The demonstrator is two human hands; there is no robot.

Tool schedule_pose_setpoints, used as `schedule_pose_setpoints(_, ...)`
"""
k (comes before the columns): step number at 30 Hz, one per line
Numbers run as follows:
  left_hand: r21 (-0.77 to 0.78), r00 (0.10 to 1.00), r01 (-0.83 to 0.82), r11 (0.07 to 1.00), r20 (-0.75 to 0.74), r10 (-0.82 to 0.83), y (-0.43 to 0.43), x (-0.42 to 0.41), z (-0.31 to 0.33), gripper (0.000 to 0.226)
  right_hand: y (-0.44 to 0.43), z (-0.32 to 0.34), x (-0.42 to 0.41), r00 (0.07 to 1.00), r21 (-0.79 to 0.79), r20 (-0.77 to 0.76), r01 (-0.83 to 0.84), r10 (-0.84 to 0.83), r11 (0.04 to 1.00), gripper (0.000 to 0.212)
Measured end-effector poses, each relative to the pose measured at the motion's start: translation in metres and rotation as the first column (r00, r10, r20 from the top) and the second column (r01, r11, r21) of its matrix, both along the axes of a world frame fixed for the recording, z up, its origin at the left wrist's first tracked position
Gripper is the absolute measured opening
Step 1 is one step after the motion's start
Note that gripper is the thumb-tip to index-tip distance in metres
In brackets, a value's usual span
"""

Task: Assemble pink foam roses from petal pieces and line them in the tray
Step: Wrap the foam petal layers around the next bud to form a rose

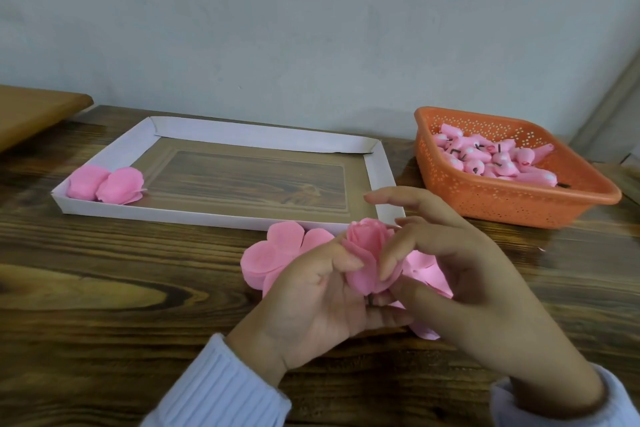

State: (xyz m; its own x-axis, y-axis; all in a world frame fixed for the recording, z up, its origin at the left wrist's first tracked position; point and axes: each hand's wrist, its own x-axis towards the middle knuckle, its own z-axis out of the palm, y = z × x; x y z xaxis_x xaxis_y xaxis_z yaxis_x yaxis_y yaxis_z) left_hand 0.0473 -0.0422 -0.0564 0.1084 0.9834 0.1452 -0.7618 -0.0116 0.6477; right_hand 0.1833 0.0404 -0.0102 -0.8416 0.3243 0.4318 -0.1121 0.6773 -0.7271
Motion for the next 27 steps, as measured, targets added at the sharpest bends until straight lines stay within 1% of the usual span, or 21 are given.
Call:
schedule_pose_setpoints(1,-0.013,1.0,-0.017,1.0,-0.004,0.017,0.001,0.0,-0.001,0.022,0.0,0.0,0.0,1.0,-0.019,-0.009,-0.009,0.009,1.0,0.029)
schedule_pose_setpoints(3,-0.021,0.997,-0.052,0.998,-0.059,0.051,0.002,0.001,-0.002,0.022,0.001,-0.002,0.0,0.999,-0.024,-0.033,-0.002,0.001,1.0,0.027)
schedule_pose_setpoints(6,-0.004,0.984,-0.099,0.995,-0.149,0.098,0.003,0.002,-0.003,0.026,0.004,-0.006,-0.001,0.994,-0.018,-0.073,0.08,-0.081,0.997,0.021)
schedule_pose_setpoints(9,0.009,0.971,-0.127,0.992,-0.203,0.126,0.002,0.002,-0.003,0.027,0.007,-0.008,-0.002,0.989,-0.051,-0.078,0.12,-0.124,0.991,0.032)
schedule_pose_setpoints(12,-0.003,0.972,-0.145,0.989,-0.19,0.142,0.002,0.004,-0.001,0.031,0.009,-0.009,-0.002,0.988,-0.063,-0.065,0.134,-0.138,0.989,0.039)
schedule_pose_setpoints(14,0.026,0.975,-0.136,0.99,-0.172,0.139,0.001,0.004,-0.001,0.031,0.008,-0.01,-0.003,0.985,-0.077,-0.065,0.153,-0.158,0.985,0.04)
schedule_pose_setpoints(15,0.05,0.969,-0.138,0.989,-0.197,0.145,-0.001,0.004,-0.001,0.038,0.007,-0.011,-0.004,0.983,-0.088,-0.065,0.167,-0.173,0.982,0.04)
schedule_pose_setpoints(16,0.07,0.95,-0.156,0.985,-0.262,0.169,-0.001,0.004,-0.002,0.045,0.006,-0.012,-0.005,0.98,-0.098,-0.063,0.181,-0.187,0.979,0.04)
schedule_pose_setpoints(17,0.083,0.913,-0.189,0.978,-0.352,0.206,-0.001,0.004,-0.003,0.05,0.005,-0.012,-0.006,0.978,-0.108,-0.061,0.191,-0.198,0.976,0.04)
schedule_pose_setpoints(19,0.09,0.799,-0.289,0.953,-0.525,0.292,-0.002,0.005,-0.005,0.057,0.004,-0.013,-0.008,0.975,-0.126,-0.067,0.201,-0.211,0.971,0.039)
schedule_pose_setpoints(21,0.102,0.674,-0.417,0.903,-0.632,0.383,-0.003,0.007,-0.005,0.055,0.004,-0.014,-0.009,0.972,-0.136,-0.084,0.208,-0.221,0.969,0.036)
schedule_pose_setpoints(23,0.169,0.525,-0.543,0.823,-0.696,0.489,-0.003,0.008,-0.004,0.045,0.004,-0.016,-0.01,0.966,-0.183,-0.087,0.226,-0.244,0.957,0.033)
schedule_pose_setpoints(25,0.237,0.39,-0.642,0.729,-0.718,0.577,0.001,0.01,-0.002,0.033,0.002,-0.018,-0.011,0.965,-0.24,-0.087,0.221,-0.248,0.945,0.032)
schedule_pose_setpoints(26,0.241,0.338,-0.699,0.673,-0.718,0.609,0.004,0.01,-0.005,0.026,0.0,-0.019,-0.012,0.967,-0.259,-0.085,0.213,-0.242,0.942,0.034)
schedule_pose_setpoints(27,0.215,0.326,-0.748,0.628,-0.705,0.63,0.006,0.009,-0.005,0.019,-0.002,-0.02,-0.013,0.97,-0.272,-0.078,0.203,-0.232,0.941,0.038)
